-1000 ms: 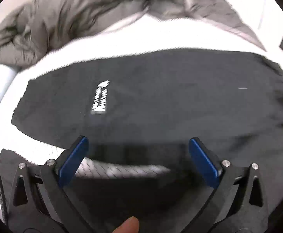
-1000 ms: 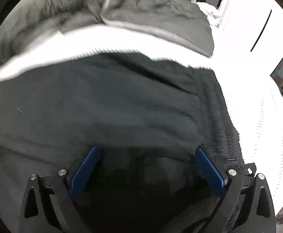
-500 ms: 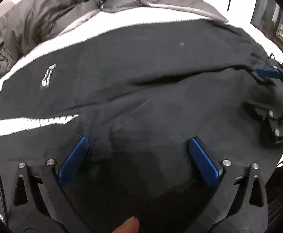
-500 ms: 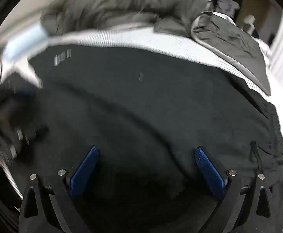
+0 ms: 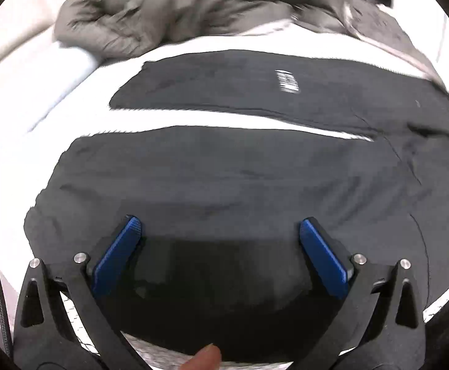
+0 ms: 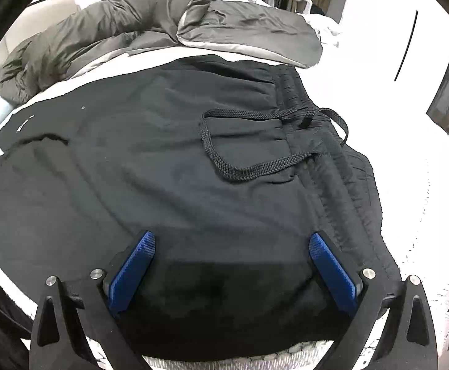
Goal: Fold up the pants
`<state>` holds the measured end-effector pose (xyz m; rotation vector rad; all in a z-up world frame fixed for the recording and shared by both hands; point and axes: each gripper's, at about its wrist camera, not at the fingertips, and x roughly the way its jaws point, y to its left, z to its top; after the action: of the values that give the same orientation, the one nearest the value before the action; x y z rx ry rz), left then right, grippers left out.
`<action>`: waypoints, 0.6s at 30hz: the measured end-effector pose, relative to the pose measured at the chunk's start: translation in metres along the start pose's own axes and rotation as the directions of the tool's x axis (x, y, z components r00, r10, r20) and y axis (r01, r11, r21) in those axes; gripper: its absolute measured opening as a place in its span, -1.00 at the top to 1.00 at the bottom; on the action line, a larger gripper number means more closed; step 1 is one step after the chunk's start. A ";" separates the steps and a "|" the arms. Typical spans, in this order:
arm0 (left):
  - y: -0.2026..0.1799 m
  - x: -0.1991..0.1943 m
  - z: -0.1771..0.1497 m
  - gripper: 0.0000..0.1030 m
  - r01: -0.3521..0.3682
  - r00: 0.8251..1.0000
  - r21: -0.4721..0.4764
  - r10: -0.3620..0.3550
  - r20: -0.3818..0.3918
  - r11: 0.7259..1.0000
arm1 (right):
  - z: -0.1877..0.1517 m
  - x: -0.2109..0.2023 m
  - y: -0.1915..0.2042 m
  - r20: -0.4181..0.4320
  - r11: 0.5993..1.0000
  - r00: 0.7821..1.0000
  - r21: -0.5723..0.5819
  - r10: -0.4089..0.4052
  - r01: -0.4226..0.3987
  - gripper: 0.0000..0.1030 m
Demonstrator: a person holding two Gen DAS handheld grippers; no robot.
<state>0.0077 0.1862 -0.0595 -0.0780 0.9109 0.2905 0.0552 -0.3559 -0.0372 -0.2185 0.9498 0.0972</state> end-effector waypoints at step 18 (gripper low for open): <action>0.142 -0.060 -0.064 -0.32 0.198 0.978 -0.501 -0.136 0.157 0.842 | -0.073 -0.062 -0.066 0.106 0.929 0.989 0.344 0.104 -0.134 -0.96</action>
<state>-0.1157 0.2972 -0.0440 -0.6320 0.6840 0.3663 -0.0268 -0.4356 -0.0187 0.1727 0.8778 0.0470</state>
